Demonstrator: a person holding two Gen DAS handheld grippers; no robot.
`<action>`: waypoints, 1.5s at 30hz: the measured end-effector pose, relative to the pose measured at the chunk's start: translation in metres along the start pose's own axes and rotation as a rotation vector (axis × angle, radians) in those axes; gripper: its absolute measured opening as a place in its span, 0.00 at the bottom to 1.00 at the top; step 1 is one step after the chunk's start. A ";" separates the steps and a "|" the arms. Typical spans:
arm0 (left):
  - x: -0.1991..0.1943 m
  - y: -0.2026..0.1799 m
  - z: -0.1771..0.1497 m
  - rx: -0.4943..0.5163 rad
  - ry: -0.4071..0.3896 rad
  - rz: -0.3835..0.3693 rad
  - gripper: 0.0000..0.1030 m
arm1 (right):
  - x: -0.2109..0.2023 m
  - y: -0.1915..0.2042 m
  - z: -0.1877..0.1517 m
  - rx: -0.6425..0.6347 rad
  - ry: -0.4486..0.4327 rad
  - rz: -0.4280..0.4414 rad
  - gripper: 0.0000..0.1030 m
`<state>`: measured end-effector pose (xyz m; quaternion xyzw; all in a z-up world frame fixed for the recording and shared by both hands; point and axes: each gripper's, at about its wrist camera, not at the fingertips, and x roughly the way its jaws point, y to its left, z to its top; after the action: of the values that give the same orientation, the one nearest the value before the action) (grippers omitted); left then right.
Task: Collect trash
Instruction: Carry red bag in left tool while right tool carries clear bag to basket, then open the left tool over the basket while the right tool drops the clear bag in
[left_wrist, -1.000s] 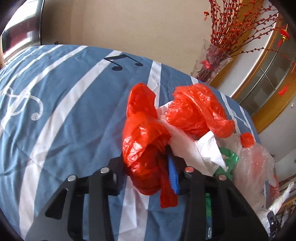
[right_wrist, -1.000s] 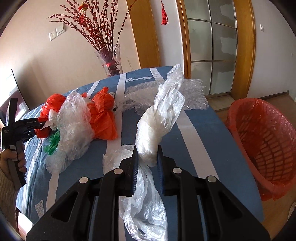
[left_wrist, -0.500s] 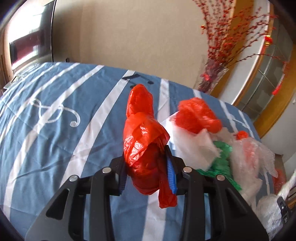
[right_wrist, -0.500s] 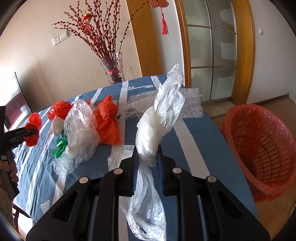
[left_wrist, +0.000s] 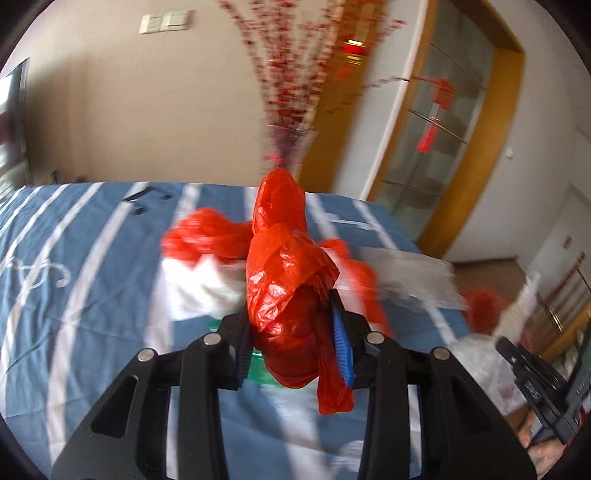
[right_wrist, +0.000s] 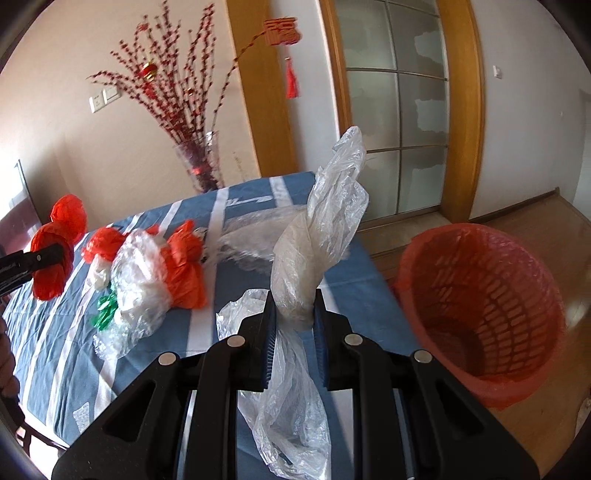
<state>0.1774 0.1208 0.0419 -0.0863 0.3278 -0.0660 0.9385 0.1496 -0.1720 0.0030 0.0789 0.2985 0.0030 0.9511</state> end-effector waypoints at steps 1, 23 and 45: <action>0.002 -0.009 -0.001 0.013 0.004 -0.015 0.36 | -0.001 -0.004 0.001 0.006 -0.002 -0.006 0.19; 0.070 -0.169 -0.037 0.179 0.156 -0.294 0.36 | -0.021 -0.123 0.011 0.173 -0.077 -0.238 0.19; 0.141 -0.288 -0.068 0.286 0.299 -0.472 0.37 | -0.009 -0.191 0.017 0.210 -0.081 -0.350 0.19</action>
<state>0.2245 -0.1941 -0.0365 -0.0163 0.4206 -0.3396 0.8411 0.1433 -0.3634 -0.0073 0.1248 0.2678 -0.1965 0.9349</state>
